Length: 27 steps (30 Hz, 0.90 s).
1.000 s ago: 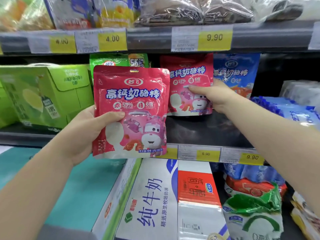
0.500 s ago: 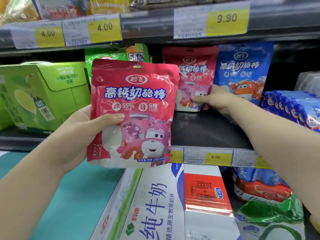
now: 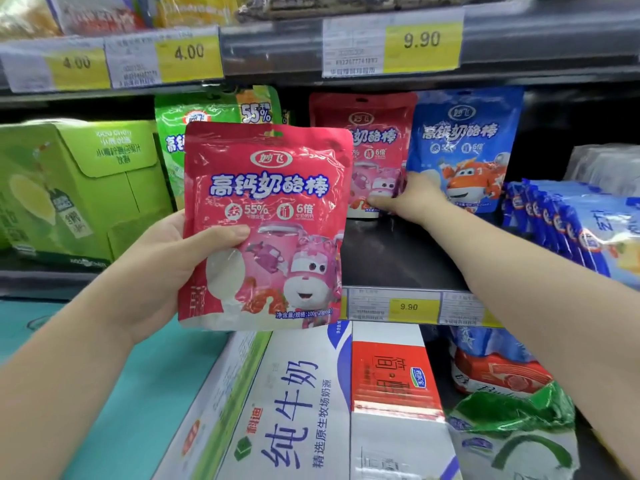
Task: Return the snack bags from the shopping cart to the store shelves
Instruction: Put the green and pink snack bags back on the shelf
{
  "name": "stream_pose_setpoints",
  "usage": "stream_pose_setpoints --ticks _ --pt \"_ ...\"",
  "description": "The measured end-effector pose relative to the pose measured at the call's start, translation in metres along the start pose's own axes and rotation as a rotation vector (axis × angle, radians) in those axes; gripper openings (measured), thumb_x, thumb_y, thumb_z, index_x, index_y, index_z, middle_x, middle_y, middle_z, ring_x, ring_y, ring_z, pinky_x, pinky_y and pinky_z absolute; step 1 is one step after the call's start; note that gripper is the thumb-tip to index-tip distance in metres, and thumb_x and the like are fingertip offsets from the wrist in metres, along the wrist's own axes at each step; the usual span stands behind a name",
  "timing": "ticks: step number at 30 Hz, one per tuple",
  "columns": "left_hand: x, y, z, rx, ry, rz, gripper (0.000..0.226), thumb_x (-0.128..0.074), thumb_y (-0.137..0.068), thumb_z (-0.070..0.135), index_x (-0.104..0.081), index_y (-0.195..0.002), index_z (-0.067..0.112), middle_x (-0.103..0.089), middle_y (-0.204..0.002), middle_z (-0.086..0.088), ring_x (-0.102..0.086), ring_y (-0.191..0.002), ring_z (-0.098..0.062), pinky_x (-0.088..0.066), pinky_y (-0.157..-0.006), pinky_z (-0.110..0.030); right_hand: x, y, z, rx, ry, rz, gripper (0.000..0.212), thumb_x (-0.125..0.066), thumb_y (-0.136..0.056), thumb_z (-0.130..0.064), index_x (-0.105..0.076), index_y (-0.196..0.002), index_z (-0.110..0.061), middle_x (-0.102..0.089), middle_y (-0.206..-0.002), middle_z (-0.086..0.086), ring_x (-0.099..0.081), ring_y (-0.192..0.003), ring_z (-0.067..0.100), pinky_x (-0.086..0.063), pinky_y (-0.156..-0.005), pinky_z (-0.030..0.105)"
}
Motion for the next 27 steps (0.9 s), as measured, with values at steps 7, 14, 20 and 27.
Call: stream_pose_setpoints --ticks 7,14,20,27 --pt "-0.016 -0.001 0.003 -0.001 0.016 -0.016 0.033 -0.064 -0.089 0.014 -0.062 -0.122 0.012 -0.074 -0.111 -0.012 -0.073 -0.096 -0.031 -0.061 -0.078 -0.039 -0.003 0.007 0.000 0.011 -0.065 -0.033 0.055 -0.081 -0.083 -0.044 -0.066 -0.128 -0.016 -0.070 -0.125 0.003 -0.065 -0.117 0.024 -0.046 -0.095 0.027" --pt "-0.034 -0.008 0.004 0.012 0.016 -0.042 0.028 -0.064 -0.092 0.016 -0.063 -0.120 0.014 -0.074 -0.110 -0.013 -0.073 -0.092 -0.030 -0.061 -0.078 -0.041 0.000 0.008 0.006 -0.043 -0.105 -0.014 0.046 -0.077 -0.084 -0.052 -0.067 -0.107 -0.013 -0.071 -0.103 0.001 -0.066 -0.099 0.022 -0.052 -0.094 0.035" --pt "-0.060 -0.027 0.003 0.049 0.016 -0.076 0.027 -0.064 -0.093 0.023 -0.065 -0.118 0.012 -0.074 -0.108 -0.015 -0.073 -0.086 -0.028 -0.061 -0.082 -0.044 0.037 0.040 0.010 -0.071 -0.258 0.098 0.044 -0.058 -0.095 -0.059 -0.058 -0.086 -0.016 -0.065 -0.086 -0.001 -0.064 -0.087 0.019 -0.051 -0.077 0.032" --pt "-0.093 -0.064 0.012 -0.013 0.040 -0.126 0.032 -0.064 -0.094 0.020 -0.062 -0.125 0.009 -0.072 -0.114 -0.015 -0.070 -0.104 -0.034 -0.057 -0.090 -0.047 0.023 0.115 -0.026 -0.020 -0.709 -0.462 0.070 -0.049 -0.082 -0.071 -0.060 -0.129 -0.020 -0.075 -0.119 0.003 -0.072 -0.110 0.022 -0.056 -0.095 0.041"
Point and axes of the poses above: each hand's wrist, its own y-axis away from the middle knuckle, its own x-axis out of the back of the hand, z = x × y, the point moved 10 cm from there along -y, towards the middle knuckle
